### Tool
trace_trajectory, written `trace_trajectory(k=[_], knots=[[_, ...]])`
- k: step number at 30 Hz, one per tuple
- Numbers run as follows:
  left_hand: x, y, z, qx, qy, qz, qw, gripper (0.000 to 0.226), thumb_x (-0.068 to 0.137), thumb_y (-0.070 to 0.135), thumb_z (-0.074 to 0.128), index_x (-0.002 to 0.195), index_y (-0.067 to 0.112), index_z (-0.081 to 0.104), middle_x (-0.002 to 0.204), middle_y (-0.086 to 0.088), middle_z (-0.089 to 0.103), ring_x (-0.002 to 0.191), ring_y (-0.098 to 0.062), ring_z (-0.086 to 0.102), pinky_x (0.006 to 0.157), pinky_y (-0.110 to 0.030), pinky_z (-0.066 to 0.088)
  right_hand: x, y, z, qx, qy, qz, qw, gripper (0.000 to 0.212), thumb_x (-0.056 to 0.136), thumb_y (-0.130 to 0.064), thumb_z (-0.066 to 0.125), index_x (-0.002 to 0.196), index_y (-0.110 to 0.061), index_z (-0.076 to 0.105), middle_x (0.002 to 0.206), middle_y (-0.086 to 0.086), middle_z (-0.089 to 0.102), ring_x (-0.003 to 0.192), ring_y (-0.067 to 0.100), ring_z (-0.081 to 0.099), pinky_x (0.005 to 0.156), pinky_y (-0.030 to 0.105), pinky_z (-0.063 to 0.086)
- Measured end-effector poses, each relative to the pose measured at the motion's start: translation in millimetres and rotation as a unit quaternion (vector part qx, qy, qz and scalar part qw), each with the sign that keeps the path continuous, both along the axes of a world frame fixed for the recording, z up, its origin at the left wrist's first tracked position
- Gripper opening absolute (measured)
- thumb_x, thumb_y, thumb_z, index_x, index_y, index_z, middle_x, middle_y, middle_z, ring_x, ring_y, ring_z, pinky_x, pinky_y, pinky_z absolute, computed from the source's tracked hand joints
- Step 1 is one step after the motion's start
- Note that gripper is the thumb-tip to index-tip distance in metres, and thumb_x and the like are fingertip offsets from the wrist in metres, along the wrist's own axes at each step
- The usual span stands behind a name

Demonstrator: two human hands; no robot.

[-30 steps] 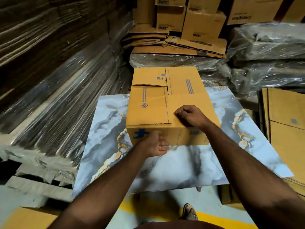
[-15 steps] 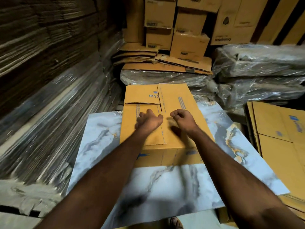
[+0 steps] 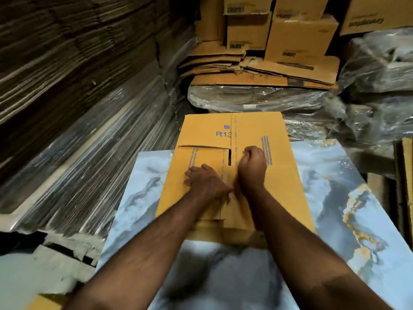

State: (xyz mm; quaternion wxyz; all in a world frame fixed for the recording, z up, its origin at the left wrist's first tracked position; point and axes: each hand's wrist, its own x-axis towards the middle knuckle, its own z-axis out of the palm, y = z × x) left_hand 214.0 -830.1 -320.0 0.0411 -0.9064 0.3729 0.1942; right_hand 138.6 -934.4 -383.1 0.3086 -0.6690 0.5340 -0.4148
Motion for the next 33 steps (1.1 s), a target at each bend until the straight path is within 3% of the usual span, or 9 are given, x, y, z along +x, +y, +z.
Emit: trace_trajectory(k=[2,5,10,12,15,18,24,29,33], knots=[[-1,-1,11,-0.025,-0.071,-0.065,0.995,0.082,0.078,0.07,0.053,0.131,0.007,0.053,0.133,-0.017,0.056,0.123,-0.034,0.052,0.094,-0.039,0.044,0,1,-7,-0.099,0.073,0.064,0.99,0.017,0.083,-0.001,0.049,0.086,0.002,0.065,0.086,0.021,0.063,0.082,0.037,0.056,0.075,0.045,0.044],[4,-7,44,-0.046,-0.113,-0.077,0.989,0.059,0.086,0.059,0.052,0.119,0.012,0.064,0.121,-0.01,0.064,0.112,-0.031,0.06,0.081,-0.033,0.044,2,-3,-8,-0.119,0.172,0.116,0.971,0.025,0.084,-0.021,0.046,0.082,-0.005,0.066,0.086,0.017,0.061,0.084,0.036,0.054,0.073,0.044,0.042],[23,-5,79,-0.051,-0.166,-0.096,0.98,0.044,0.084,0.055,0.061,0.101,0.015,0.063,0.091,-0.006,0.058,0.082,-0.026,0.054,0.066,-0.031,0.041,4,4,-9,-0.14,0.395,0.233,0.878,0.068,0.082,-0.065,0.022,0.11,-0.023,0.069,0.128,0.011,0.052,0.12,0.03,0.043,0.101,0.051,0.028],[25,-2,81,-0.057,-0.158,-0.112,0.98,0.034,0.084,0.049,0.059,0.093,0.016,0.059,0.093,-0.006,0.06,0.08,-0.025,0.052,0.066,-0.031,0.04,4,1,-3,-0.117,0.438,0.261,0.852,0.069,0.086,-0.074,0.029,0.122,-0.027,0.064,0.145,0.011,0.04,0.136,0.03,0.03,0.112,0.057,0.016],[29,3,82,-0.093,-0.146,-0.112,0.978,0.034,0.086,0.044,0.056,0.1,0.014,0.062,0.097,-0.009,0.063,0.082,-0.026,0.054,0.068,-0.031,0.041,4,2,13,-0.087,0.429,0.277,0.855,0.073,0.084,-0.078,0.042,0.133,-0.026,0.057,0.148,0.009,0.034,0.138,0.029,0.024,0.113,0.057,0.014],[42,7,90,-0.135,-0.13,-0.094,0.978,0.032,0.089,0.039,0.055,0.103,0.012,0.064,0.1,-0.01,0.064,0.085,-0.028,0.055,0.071,-0.032,0.044,0,12,36,-0.151,0.402,0.245,0.869,0.079,0.085,-0.076,0.044,0.136,-0.017,0.05,0.14,0.009,0.041,0.13,0.028,0.033,0.107,0.052,0.024],[71,4,103,-0.179,-0.074,-0.052,0.98,0.028,0.086,0.042,0.06,0.085,0.014,0.059,0.082,-0.005,0.06,0.075,-0.023,0.055,0.055,-0.028,0.037,-18,41,82,-0.281,0.32,0.207,0.881,0.072,0.077,-0.078,0.046,0.114,-0.019,0.064,0.114,0.003,0.055,0.114,0.026,0.046,0.097,0.048,0.028],[82,1,106,-0.192,-0.034,-0.042,0.98,0.037,0.081,0.049,0.065,0.092,0.013,0.066,0.09,-0.006,0.064,0.085,-0.026,0.061,0.062,-0.03,0.042,-34,76,110,-0.371,0.266,0.168,0.874,0.067,0.07,-0.077,0.056,0.095,-0.016,0.068,0.109,0.003,0.058,0.109,0.025,0.048,0.094,0.045,0.029],[83,0,102,-0.21,-0.004,-0.052,0.976,0.031,0.079,0.045,0.063,0.087,0.015,0.067,0.086,-0.005,0.069,0.081,-0.022,0.065,0.06,-0.029,0.042,-50,94,122,-0.403,0.223,0.157,0.874,0.057,0.072,-0.07,0.063,0.091,-0.016,0.069,0.102,0.002,0.061,0.101,0.026,0.051,0.088,0.044,0.031]])
